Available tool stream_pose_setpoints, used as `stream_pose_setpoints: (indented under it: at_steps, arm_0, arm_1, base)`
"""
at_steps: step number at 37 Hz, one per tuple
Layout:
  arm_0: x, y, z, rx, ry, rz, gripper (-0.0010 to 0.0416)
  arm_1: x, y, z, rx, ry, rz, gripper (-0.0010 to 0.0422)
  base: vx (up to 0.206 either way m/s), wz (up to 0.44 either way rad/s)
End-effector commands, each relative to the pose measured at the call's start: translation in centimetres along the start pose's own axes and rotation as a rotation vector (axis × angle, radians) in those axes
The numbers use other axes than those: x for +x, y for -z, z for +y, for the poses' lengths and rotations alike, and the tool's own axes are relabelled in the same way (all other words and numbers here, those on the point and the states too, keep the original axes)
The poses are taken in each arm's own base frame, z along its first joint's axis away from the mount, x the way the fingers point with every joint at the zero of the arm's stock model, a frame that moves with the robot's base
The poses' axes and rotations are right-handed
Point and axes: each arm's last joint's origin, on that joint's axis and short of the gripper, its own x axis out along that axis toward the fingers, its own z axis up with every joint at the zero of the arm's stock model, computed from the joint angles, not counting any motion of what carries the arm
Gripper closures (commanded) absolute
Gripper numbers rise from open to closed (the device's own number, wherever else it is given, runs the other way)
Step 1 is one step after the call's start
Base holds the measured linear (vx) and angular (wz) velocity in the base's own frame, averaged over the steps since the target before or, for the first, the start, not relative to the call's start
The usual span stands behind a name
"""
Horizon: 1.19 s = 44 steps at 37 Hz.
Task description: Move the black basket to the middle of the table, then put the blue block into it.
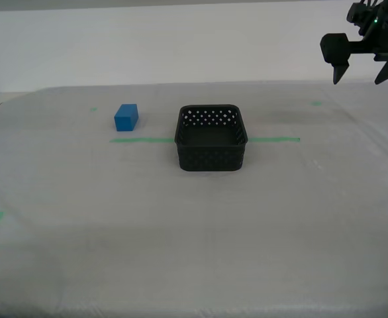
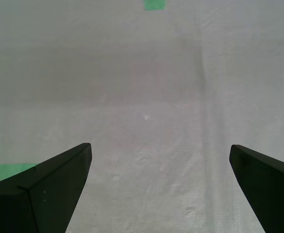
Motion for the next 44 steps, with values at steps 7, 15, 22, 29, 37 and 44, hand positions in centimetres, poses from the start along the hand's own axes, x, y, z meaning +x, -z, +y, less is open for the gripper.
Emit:
stream_pose_setpoints:
  at_steps: [7, 15, 22, 29, 37, 44]
  arm_0:
    - [0.0, 0.0, 0.0, -0.001, 0.000, -0.001, 0.0007]
    - [0.0, 0.0, 0.0, -0.001, 0.000, -0.001, 0.0007]
    - [0.0, 0.0, 0.0, -0.001, 0.000, -0.002, 0.0007]
    - [0.0, 0.0, 0.0, -0.001, 0.000, -0.001, 0.0007]
    - [0.0, 0.0, 0.0, -0.001, 0.000, -0.001, 0.0007]
    - [0.0, 0.0, 0.0, -0.001, 0.000, -0.001, 0.0007]
  arm_1:
    - [1.7, -1.6, -1.6, 0.023, 0.032, 0.039, 0.0412]
    - [2.7, -2.5, -2.3, 0.039, 0.029, 0.151, 0.0412]
    - [3.8, -3.5, -2.6, 0.051, 0.030, 0.176, 0.0412]
    - [4.6, -4.7, -3.0, 0.055, 0.028, 0.217, 0.0412]
    - [5.8, -6.4, -3.3, 0.058, 0.023, 0.258, 0.0412]
    - [6.8, -7.9, -4.2, 0.071, 0.032, 0.259, 0.0412]
  base:
    - [0.000, 0.000]
    - [0.000, 0.000]
    - [0.000, 0.000]
    - [0.000, 0.000]
    - [0.000, 0.000]
    - [0.000, 0.000]
